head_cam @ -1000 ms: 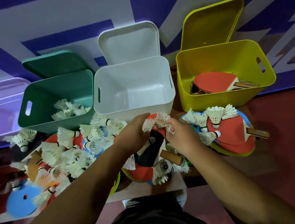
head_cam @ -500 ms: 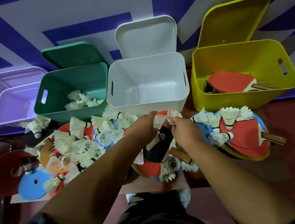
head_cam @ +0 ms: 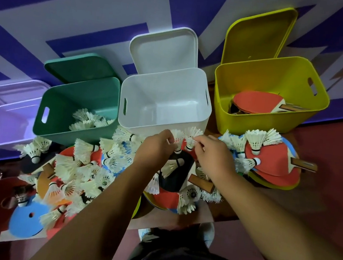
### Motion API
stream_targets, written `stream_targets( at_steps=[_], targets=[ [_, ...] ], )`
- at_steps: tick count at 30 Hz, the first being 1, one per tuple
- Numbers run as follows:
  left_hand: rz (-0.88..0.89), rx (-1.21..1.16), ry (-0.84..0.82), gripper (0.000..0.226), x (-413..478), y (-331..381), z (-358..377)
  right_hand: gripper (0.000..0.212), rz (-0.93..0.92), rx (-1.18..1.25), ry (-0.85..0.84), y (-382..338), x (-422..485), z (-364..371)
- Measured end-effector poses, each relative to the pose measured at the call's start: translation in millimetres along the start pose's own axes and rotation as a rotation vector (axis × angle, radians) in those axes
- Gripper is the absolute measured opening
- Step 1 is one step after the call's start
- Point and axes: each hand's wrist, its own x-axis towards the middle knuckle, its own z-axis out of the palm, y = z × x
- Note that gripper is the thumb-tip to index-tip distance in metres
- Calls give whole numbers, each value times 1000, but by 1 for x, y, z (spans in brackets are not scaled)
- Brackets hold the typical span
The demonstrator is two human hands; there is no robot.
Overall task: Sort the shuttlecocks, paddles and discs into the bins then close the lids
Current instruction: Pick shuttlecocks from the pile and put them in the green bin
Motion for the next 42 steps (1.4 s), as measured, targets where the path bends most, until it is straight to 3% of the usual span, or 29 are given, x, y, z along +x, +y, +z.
stream_targets(
  at_steps=[11, 22, 32, 39, 42],
  targets=[
    [-136, -255, 305, 17, -56, -45, -92, 29, -264, 203, -54, -98, 9, -1],
    [-287, -451, 515, 16, -51, -162, -195, 28, -163, 292, -204, -214, 44, 63],
    [-387, -485, 498, 17, -18, -228, -235, 36, -34, 124, -298, -276, 75, 117],
    [-424, -565, 269, 19, 0, -262, -228, 44, 68, 74, -352, -272, 78, 131],
    [-424, -605, 267, 18, -1, -270, -224, 39, 70, 88, -344, -269, 73, 134]
  ],
)
